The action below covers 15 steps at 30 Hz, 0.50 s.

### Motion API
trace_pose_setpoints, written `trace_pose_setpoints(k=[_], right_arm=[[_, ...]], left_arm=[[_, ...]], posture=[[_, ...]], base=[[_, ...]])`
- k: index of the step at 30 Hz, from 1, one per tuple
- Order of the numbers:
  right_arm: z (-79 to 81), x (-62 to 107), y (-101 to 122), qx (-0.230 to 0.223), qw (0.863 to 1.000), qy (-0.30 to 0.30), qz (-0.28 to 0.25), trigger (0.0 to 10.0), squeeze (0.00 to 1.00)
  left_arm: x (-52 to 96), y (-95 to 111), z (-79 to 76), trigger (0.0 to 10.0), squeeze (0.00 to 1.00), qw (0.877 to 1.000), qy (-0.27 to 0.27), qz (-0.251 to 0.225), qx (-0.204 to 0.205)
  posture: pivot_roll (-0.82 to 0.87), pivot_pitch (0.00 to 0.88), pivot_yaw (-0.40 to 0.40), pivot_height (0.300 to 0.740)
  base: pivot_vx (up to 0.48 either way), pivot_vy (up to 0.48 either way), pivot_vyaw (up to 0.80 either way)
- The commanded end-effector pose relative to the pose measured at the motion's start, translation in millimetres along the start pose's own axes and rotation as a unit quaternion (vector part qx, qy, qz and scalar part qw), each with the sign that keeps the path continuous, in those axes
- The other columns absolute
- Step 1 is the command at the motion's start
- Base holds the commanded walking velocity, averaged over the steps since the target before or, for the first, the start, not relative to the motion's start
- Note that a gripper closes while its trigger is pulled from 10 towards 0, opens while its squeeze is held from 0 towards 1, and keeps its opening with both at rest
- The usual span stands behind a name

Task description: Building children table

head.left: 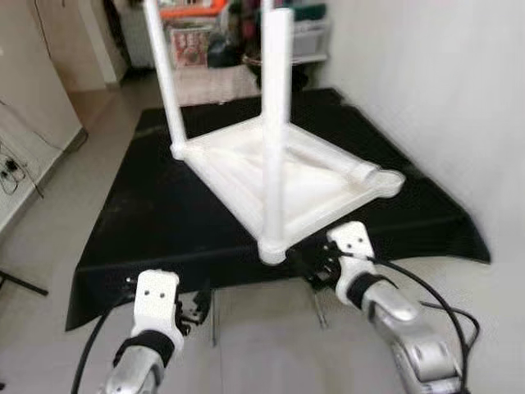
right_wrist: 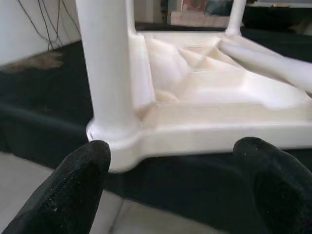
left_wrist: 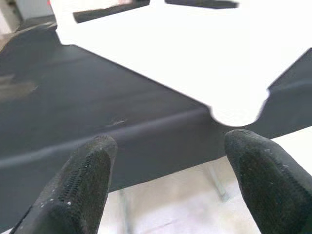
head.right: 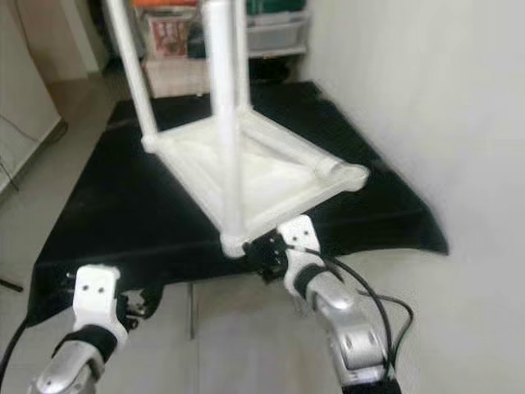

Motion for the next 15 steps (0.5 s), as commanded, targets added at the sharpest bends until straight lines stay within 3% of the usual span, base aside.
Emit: trace_pose_setpoints(k=[1,7,15], right_arm=[[2.4,-3.7,-0.7,-0.002,1.0,-0.001,-0.003,10.0,0.0],[-2.8,-3.9,-0.7,0.003,1.0,-0.017,-0.003,10.0,0.0],[-1.0,-3.3,-1.6,0.003,1.0,-0.017,-0.004,10.0,0.0]], left_arm=[[-2.7,1.5,10.8,10.0,0.0,1.0,0.019,-0.006,-0.002],[-14.5,22.2,16.3,10.0,0.0,0.998,0.022,-0.054,0.007],[-42.8,51.4,24.4,10.0,0.0,0.992,0.01,-0.124,0.001]], posture=[[-0.01,0.013,0.011,0.74],[-0.02,0.011,0.009,0.74],[-0.03,0.013,0.008,0.74]], base=[[0.0,0.0,0.0],[0.0,0.0,0.0],[0.0,0.0,0.0]])
Point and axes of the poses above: a point about 5 cm out from each wrist's last joint towards the gripper, its own x axis pointing back from the gripper into the wrist, its own y axis along the axis of the wrist's last joint, z = x × y, the point moved 2 cm from there along -x, pointing out of the wrist towards the gripper, and after that the axes turned 7 degrees about -x, right-handed, at the moved point
